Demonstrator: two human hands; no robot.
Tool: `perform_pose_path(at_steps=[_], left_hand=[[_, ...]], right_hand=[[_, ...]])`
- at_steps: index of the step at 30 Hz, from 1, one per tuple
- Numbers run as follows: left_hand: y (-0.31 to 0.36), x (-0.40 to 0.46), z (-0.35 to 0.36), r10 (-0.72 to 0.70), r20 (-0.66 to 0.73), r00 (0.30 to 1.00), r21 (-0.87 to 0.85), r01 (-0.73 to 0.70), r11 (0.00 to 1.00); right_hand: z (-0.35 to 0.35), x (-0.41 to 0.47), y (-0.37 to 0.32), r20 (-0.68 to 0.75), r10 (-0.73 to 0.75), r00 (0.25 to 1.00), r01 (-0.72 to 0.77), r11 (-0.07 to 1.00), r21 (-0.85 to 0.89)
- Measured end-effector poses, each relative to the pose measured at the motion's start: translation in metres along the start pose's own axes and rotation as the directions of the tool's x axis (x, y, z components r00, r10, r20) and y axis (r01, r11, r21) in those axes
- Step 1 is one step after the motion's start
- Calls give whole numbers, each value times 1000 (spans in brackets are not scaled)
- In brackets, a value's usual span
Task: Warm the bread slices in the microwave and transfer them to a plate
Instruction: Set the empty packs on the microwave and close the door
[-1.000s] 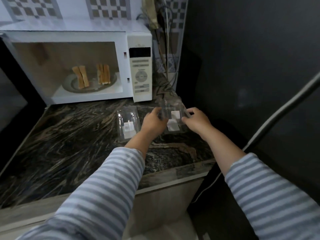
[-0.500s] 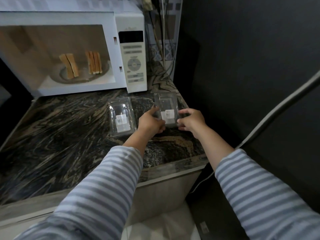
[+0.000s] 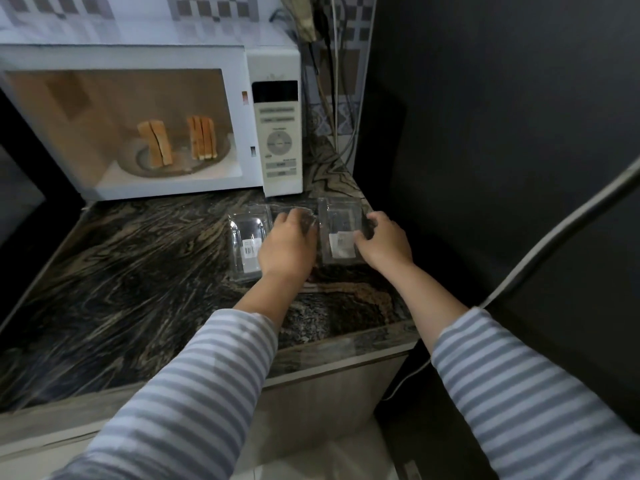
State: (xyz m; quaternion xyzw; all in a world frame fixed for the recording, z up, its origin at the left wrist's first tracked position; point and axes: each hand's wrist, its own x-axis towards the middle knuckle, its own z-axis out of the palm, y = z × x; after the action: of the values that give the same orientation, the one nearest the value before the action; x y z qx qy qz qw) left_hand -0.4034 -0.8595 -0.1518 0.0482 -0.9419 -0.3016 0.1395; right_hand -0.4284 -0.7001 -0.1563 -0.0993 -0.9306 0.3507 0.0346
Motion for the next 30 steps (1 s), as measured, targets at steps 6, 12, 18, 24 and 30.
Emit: perform_pose_path(at_steps=[6,12,18,24,30], left_hand=[[-39,6,-17,7,-345,939,176,58,983],[-71,7,-4,-158,-183,970,-49,152,987],[-75,7,-1,-143,-239,960,-190,98,977],[-62,6,-30,-53,-342,938,-150,1,989],[-41,20,-94,39,-487,872,-82,-90,992]], right_hand=[[24,0,-19,-19,-115,993,115,993,-32],[57,-4,-22,-133,-90,987,74,990,-121],[66,-4,-19,-240,-134,961,104,985,-134],[45,-15,-48,-284,-268,920,263,963,-59],[6,-21,-112,-378,-453,807,493,870,10]])
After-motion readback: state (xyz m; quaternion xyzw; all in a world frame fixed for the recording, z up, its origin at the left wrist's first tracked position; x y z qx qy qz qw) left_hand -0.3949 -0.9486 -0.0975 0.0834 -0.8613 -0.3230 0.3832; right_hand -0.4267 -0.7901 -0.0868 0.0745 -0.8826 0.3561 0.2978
